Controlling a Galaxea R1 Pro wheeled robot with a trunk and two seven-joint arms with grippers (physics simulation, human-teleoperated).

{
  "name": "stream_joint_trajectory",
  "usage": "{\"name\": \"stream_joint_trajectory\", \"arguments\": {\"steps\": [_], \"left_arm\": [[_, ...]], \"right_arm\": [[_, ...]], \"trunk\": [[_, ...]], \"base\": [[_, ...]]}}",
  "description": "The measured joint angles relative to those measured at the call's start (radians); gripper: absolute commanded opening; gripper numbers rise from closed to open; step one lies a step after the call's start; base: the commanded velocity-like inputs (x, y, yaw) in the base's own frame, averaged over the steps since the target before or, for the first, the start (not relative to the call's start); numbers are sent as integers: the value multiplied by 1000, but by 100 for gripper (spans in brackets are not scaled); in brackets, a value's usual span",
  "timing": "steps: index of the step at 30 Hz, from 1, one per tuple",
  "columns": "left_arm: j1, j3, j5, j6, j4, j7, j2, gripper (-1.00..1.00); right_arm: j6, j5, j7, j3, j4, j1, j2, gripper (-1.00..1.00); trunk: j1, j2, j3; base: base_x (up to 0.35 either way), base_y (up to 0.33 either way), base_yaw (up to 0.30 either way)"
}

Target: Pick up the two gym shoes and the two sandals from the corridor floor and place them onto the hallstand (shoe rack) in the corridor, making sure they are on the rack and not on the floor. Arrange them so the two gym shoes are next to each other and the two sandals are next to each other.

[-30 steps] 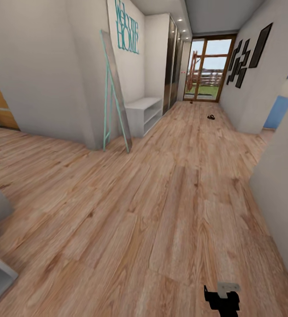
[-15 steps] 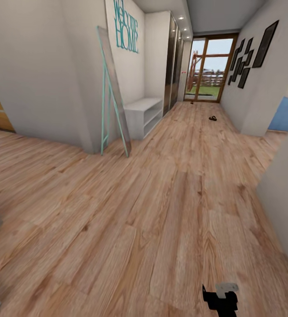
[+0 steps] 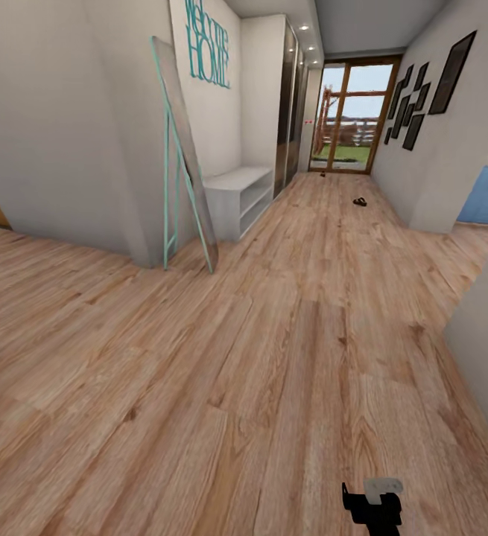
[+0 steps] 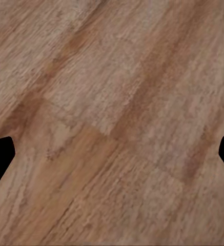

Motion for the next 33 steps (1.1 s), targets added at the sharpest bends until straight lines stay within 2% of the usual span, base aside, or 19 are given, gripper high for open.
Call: {"name": "stream_joint_trajectory", "arguments": {"steps": [33], "left_arm": [[0, 0, 5, 0, 0, 0, 0, 100]], "right_arm": [[0, 0, 0, 0, 0, 0, 0, 100]], "trunk": [[0, 0, 0]], "base": [[336, 0, -255]]}}
